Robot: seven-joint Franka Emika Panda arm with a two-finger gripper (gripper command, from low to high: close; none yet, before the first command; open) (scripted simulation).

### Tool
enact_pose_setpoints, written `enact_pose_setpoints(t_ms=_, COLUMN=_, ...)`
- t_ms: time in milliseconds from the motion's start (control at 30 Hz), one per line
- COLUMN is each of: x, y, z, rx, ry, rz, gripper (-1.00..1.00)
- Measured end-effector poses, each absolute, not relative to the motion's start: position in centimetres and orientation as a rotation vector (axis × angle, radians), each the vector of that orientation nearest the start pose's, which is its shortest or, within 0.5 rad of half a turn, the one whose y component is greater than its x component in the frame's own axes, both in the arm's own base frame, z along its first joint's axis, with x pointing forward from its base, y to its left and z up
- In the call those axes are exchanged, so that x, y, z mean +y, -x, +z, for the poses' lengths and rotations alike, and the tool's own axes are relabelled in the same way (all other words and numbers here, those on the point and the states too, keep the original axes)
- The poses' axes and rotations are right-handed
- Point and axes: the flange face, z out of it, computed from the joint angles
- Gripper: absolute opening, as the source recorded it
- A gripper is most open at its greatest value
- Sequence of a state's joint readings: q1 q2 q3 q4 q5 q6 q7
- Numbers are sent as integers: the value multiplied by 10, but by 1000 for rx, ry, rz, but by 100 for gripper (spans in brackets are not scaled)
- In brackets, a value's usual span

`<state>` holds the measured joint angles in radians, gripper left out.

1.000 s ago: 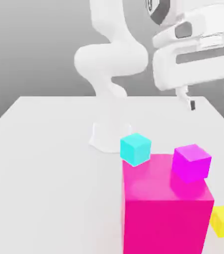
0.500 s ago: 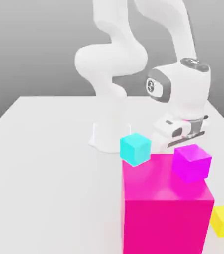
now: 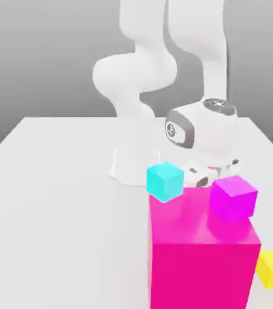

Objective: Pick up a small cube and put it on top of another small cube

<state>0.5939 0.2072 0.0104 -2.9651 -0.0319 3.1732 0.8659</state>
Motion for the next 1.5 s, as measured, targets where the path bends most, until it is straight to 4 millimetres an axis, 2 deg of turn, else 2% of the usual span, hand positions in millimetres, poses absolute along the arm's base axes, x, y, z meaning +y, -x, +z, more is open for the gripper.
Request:
enact_pose_setpoints(t_ms=200, x=176, y=-249, z=132, rx=360, ry=3118, rz=1, gripper=-100)
enact_pose_setpoints(t_ms=667, x=176, y=-252, z=196, rx=360, ry=3121, rz=5, gripper=-100)
enact_pose_setpoints(t_ms=733, x=188, y=-264, z=210, rx=308, ry=3129, rz=10, gripper=-100)
enact_pose_setpoints(t_ms=867, x=233, y=-288, z=254, rx=111, ry=3113, rz=15, gripper=-100)
enact_pose_setpoints(t_ms=1033, x=252, y=-333, z=308, rx=-9, ry=3097, rz=46, gripper=-100)
enact_pose_setpoints(t_ms=1167, x=236, y=-377, z=350, rx=-38, ry=3100, rz=49, gripper=-100)
enact_pose_setpoints(t_ms=1333, x=201, y=-426, z=405, rx=-60, ry=3109, rz=50, gripper=-100)
enact_pose_setpoints(t_ms=1467, x=168, y=-452, z=449, rx=-82, ry=3126, rz=28, gripper=-100)
enact_pose_setpoints(t_ms=1500, x=165, y=-454, z=445, rx=-86, ry=3131, rz=16, gripper=-100)
